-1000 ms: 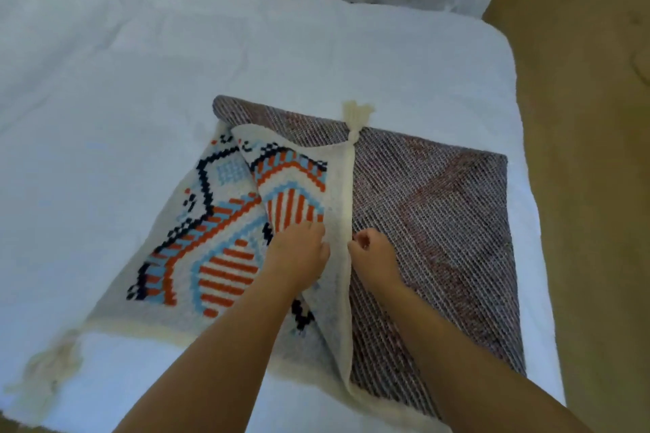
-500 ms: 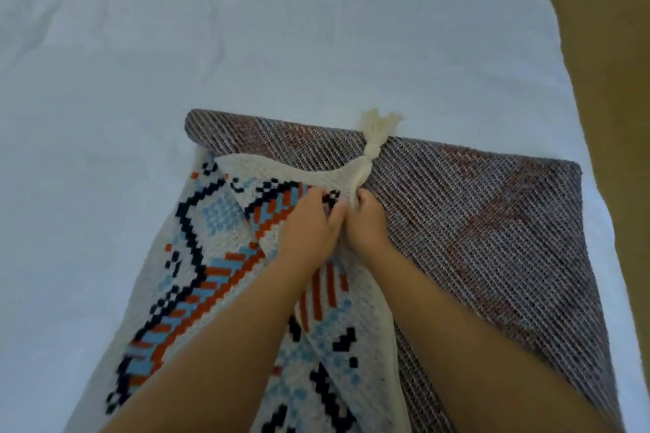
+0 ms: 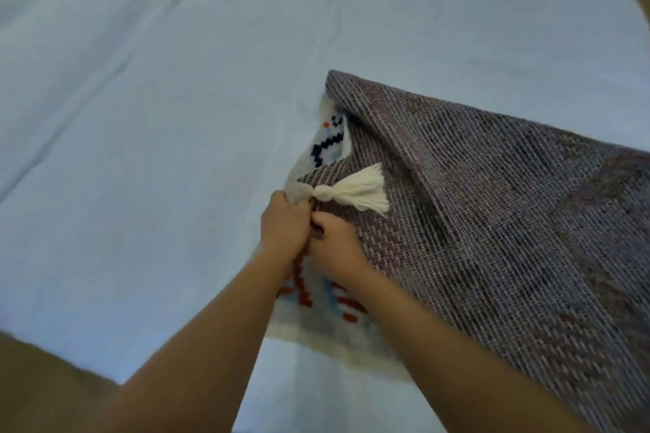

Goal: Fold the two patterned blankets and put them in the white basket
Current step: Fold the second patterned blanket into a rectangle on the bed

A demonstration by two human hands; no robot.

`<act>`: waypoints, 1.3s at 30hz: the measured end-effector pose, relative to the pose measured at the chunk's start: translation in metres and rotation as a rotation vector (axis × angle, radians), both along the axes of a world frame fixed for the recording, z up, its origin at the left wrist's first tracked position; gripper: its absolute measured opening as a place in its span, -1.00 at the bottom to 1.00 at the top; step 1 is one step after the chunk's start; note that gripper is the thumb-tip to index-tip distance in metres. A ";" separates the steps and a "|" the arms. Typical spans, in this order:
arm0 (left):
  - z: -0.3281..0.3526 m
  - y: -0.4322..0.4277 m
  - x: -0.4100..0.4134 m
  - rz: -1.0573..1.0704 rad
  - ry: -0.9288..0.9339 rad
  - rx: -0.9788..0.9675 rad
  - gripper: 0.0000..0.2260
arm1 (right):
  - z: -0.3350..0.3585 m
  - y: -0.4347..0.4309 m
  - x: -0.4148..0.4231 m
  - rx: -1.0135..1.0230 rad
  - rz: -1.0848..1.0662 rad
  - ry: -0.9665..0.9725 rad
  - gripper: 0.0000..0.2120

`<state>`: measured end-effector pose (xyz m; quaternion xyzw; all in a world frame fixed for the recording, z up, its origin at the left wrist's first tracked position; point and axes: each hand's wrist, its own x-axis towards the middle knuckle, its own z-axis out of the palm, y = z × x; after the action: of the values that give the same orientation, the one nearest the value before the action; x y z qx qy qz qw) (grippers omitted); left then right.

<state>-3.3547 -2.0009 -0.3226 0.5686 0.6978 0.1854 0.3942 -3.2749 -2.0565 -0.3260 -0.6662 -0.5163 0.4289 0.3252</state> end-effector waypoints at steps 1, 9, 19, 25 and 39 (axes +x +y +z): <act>-0.003 -0.007 -0.027 0.009 0.014 0.000 -0.76 | -0.002 -0.006 -0.021 -0.007 0.042 -0.039 -0.87; -0.060 -0.086 -0.160 0.058 -0.022 -0.195 -0.75 | -0.058 -0.059 -0.125 -0.175 0.321 -0.389 -0.85; -0.063 -0.077 -0.144 -0.319 0.304 0.019 -0.61 | -0.059 -0.107 -0.097 -0.101 0.202 -0.588 -0.55; -0.057 -0.079 -0.160 -0.515 0.475 0.082 -0.75 | -0.044 -0.140 -0.069 -0.166 0.164 -0.935 -0.62; -0.054 -0.131 -0.240 -0.695 0.662 0.186 -0.71 | -0.057 -0.146 -0.112 -0.239 0.276 -0.703 -0.62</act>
<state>-3.5946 -2.1316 -0.3763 0.8291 0.5352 -0.0861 0.1370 -3.3873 -2.2021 -0.3825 -0.7297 -0.6274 0.2715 -0.0119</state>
